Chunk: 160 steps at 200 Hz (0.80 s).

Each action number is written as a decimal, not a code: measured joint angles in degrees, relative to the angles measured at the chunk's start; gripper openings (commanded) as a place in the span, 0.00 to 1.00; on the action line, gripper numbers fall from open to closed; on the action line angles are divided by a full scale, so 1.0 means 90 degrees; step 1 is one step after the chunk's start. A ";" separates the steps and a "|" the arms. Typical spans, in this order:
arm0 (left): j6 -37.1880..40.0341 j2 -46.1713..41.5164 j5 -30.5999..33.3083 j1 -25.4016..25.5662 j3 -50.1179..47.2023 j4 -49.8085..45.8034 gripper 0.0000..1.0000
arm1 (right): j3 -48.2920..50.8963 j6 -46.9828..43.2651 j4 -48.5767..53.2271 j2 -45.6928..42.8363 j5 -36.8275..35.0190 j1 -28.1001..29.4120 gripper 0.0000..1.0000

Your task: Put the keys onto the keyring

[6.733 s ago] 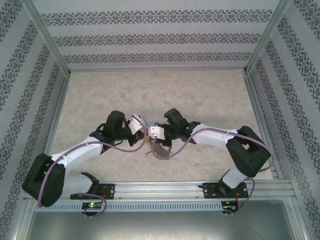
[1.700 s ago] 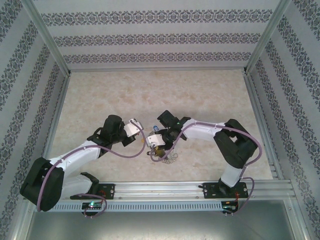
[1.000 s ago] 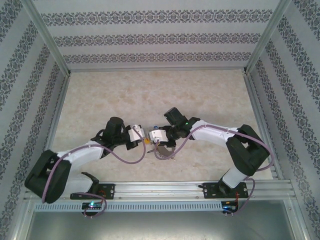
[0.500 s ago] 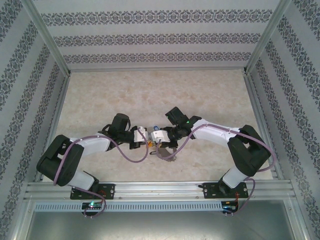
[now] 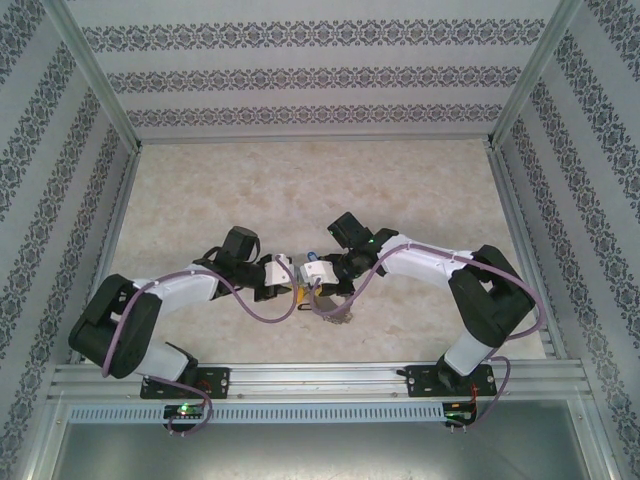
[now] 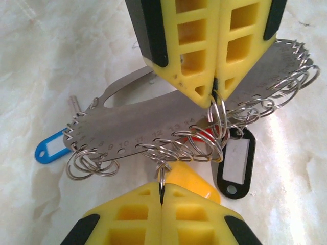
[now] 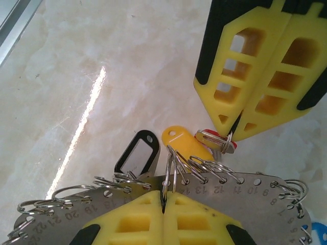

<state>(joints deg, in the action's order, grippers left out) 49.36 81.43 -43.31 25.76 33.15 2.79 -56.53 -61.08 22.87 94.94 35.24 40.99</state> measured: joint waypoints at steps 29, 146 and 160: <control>0.0061 -0.0340 0.0270 -0.0002 -0.0002 -0.0236 0.00 | -0.0002 -0.0002 -0.0146 0.0000 0.0051 0.0002 0.00; -0.0469 -0.0503 0.0355 -0.0872 0.0092 0.0561 0.00 | 0.0537 0.0525 -0.1066 -0.0158 -0.0197 -0.0083 0.00; -0.0556 -0.0661 0.0270 -0.0872 0.0015 0.0651 0.00 | 0.0612 0.0590 -0.1202 -0.0316 -0.0248 -0.0087 0.00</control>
<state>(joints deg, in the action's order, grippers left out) 44.36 75.48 -40.88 17.91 33.28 8.64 -51.03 -55.77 12.05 92.09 33.01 40.21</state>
